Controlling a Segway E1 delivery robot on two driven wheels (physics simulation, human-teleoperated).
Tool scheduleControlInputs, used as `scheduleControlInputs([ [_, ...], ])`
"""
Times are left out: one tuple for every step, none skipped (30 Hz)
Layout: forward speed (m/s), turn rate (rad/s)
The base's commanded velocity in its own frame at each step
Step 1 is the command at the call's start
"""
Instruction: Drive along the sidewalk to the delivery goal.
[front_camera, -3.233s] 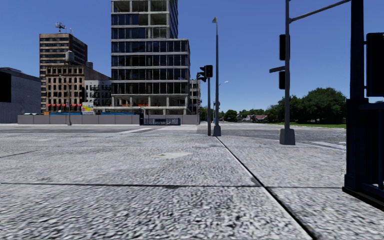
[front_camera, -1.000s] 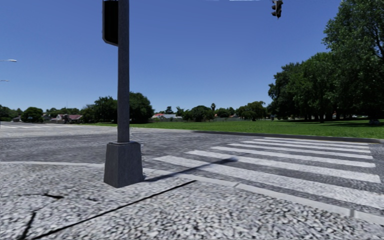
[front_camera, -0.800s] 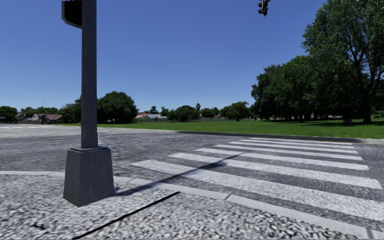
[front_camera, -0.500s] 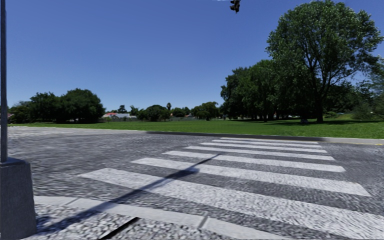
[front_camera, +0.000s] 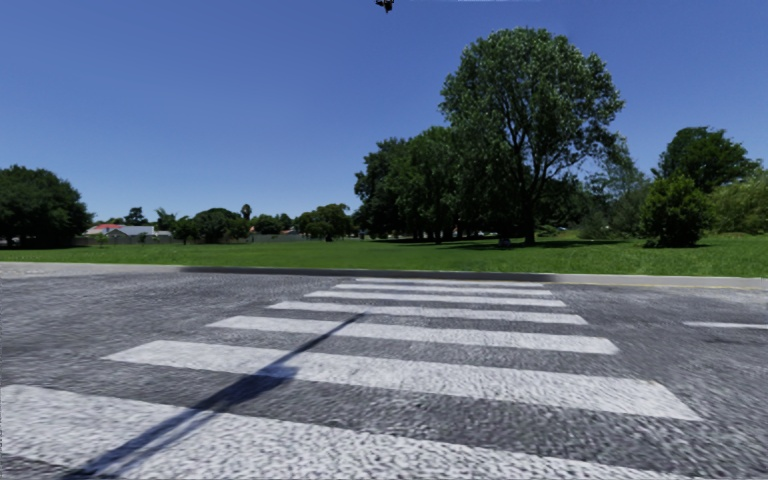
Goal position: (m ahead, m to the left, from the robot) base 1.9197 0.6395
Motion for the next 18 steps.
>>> scheduleControlInputs([
  [1.38, 0.00],
  [1.38, 0.00],
  [1.38, 0.00],
  [1.38, 0.00],
  [1.39, 0.00],
  [1.39, 0.00],
  [1.39, 0.00],
  [1.39, 0.00],
  [1.39, 0.00],
  [1.39, 0.00],
  [1.39, 0.00],
  [1.39, 0.00],
  [1.39, 0.00],
  [1.39, 0.00],
  [1.39, 0.00],
  [1.39, 0.00],
  [1.39, 0.00],
  [1.39, 0.00],
])
